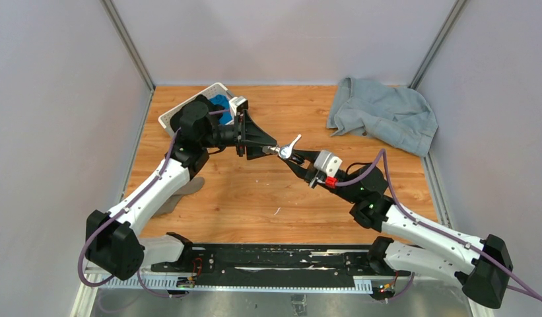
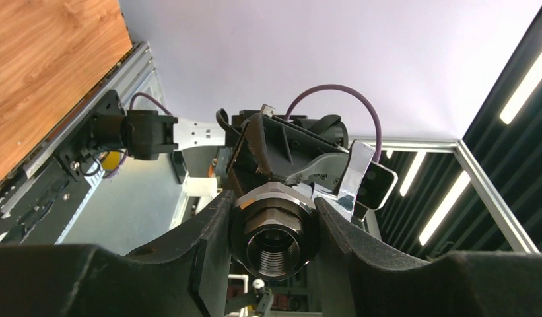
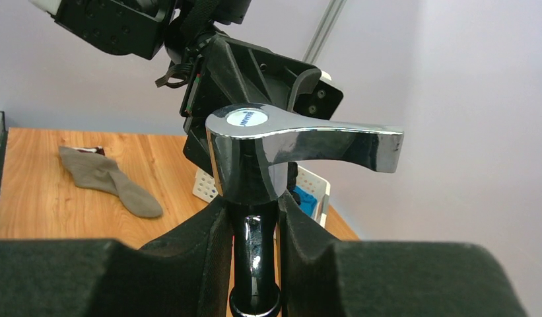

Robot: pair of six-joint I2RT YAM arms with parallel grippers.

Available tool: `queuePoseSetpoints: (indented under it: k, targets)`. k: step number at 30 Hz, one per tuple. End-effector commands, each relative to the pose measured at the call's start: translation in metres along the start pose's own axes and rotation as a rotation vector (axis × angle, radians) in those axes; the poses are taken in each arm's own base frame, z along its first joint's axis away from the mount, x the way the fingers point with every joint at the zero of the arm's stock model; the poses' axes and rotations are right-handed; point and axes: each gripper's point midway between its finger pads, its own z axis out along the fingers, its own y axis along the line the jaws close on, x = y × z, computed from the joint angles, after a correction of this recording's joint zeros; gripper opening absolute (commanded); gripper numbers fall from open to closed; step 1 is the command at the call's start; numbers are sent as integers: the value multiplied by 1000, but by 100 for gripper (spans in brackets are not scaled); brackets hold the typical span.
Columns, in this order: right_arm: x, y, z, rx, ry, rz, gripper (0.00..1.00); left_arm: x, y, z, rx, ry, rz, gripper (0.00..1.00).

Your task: Install the water faucets

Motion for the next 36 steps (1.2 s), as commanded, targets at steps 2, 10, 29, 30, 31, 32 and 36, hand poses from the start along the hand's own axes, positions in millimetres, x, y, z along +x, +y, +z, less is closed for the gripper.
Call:
queuePoseSetpoints:
  k: [2,10,29,30,31,32,36]
  targets:
    - [10,-10,1,94,25,139,0,20,-18,0,38,59,81,0]
    - [13,-3,5,81,34,282,0,21,-20,-1,42,53,95,0]
    - [16,-7,9,190,16,825,0,16,-20,-1,46,2,153,0]
    - [16,-7,10,186,22,845,0,16,-19,-1,45,-2,157,0]
    - [16,-6,11,187,29,871,0,15,-18,-1,44,-8,161,0]
    - [17,-6,11,189,34,901,0,14,-17,-1,43,-15,166,0]
    - [16,-6,10,193,18,1009,0,11,-11,0,35,-33,178,0]
